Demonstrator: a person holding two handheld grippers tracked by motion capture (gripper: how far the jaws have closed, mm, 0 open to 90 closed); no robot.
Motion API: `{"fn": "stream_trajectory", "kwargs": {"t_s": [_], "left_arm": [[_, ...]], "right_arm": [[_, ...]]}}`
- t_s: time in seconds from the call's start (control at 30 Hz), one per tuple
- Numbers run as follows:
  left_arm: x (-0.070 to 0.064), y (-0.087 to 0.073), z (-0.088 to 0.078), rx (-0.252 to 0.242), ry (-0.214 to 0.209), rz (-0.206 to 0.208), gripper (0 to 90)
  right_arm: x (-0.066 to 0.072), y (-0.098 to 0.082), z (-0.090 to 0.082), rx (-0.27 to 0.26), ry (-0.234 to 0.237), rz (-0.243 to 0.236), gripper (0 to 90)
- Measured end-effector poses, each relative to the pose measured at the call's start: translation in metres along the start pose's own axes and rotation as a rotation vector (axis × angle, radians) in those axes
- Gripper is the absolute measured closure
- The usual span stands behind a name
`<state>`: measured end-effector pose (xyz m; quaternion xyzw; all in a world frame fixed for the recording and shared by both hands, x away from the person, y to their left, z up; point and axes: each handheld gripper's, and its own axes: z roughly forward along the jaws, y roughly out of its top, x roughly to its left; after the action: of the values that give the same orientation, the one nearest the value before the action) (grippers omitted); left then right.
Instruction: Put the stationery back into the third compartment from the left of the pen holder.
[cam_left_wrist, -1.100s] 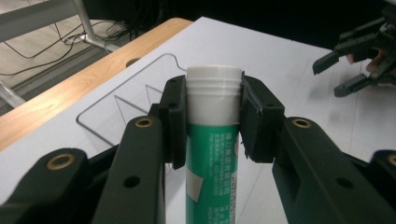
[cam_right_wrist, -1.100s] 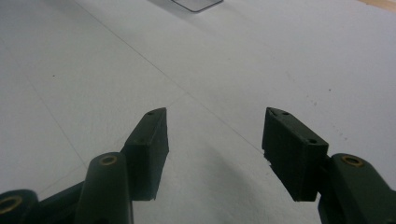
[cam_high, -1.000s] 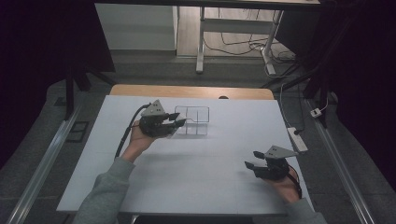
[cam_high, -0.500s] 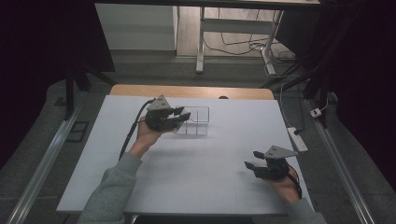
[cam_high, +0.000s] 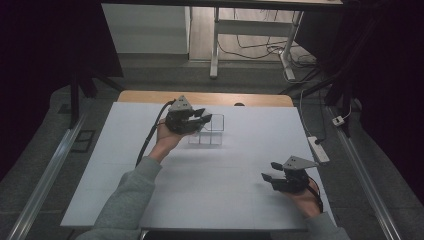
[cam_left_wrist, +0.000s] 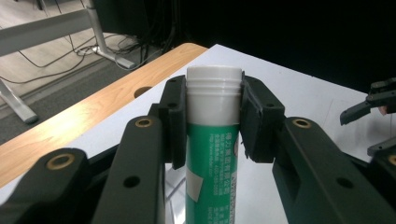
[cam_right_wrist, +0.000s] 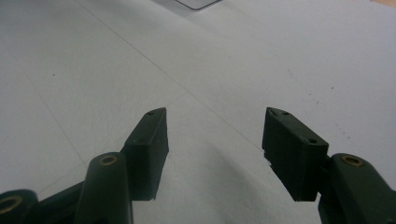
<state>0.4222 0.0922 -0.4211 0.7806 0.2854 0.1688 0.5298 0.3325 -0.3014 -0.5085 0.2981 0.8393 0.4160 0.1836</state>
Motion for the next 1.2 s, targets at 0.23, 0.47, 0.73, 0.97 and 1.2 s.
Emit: {"fn": "stream_trajectory", "kwargs": {"t_s": [0.23, 0.47, 0.73, 0.97, 1.2], "left_arm": [[0.0, 0.007, 0.021, -0.011, 0.007, -0.016, 64.3], [-0.001, 0.012, 0.045, -0.014, 0.002, -0.045, 64.3], [0.0, 0.019, 0.067, 0.018, 0.018, -0.03, 64.2], [0.003, 0.022, 0.078, 0.031, 0.013, -0.033, 64.1], [0.01, 0.018, 0.08, 0.05, 0.028, -0.037, 64.1]], "right_arm": [[0.0, 0.0, 0.0, 0.0, 0.0, 0.001, 40.5], [0.0, 0.0, 0.0, 0.004, -0.001, -0.002, 40.5], [0.001, 0.0, 0.0, 0.011, -0.005, -0.012, 40.3], [0.001, -0.001, -0.001, 0.009, -0.004, -0.011, 40.2], [0.001, -0.001, -0.001, 0.015, -0.001, -0.015, 40.1]]}}
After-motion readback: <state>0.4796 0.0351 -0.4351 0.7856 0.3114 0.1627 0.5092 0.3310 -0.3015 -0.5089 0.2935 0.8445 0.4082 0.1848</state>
